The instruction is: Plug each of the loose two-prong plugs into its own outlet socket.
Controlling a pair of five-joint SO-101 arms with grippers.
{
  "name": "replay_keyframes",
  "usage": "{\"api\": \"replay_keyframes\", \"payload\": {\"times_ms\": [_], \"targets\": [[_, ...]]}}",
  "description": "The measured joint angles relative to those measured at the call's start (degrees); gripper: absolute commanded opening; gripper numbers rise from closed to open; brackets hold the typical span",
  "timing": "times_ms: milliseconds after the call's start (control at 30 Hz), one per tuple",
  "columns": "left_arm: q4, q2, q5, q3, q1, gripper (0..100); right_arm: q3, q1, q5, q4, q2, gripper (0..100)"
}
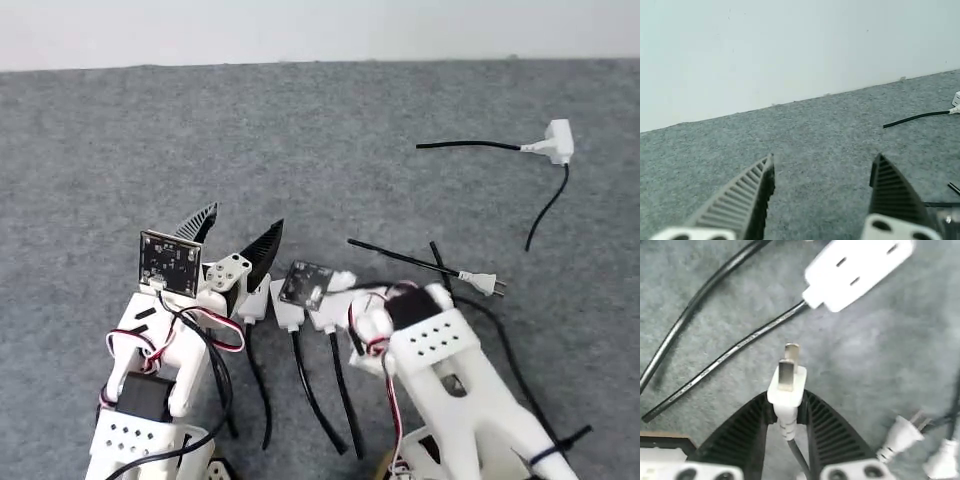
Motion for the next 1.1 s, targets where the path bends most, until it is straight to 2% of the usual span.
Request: {"api": "replay_keyframes", "payload": {"times_ms": [433,533,667,800,1100], "targets": [[0.0,0.0,0.0,0.0,0.0,30,-21.45,0.18,-1.41,12.66,-8.88,0.8],[0.0,0.0,0.0,0.0,2.64,30,-23.65,0.0,-3.43,13.27,-9.05,0.8],[1.05,0.0,0.0,0.0,8.7,30,-23.91,-6.42,-6.95,13.45,-9.23,0.8],[1.23,0.0,0.0,0.0,10.29,30,-24.18,-12.31,-9.85,13.45,-9.23,0.8],[3.96,-0.62,0.26,-0.35,11.08,30,-30.42,-12.75,-10.73,18.11,-9.14,0.8]]}}
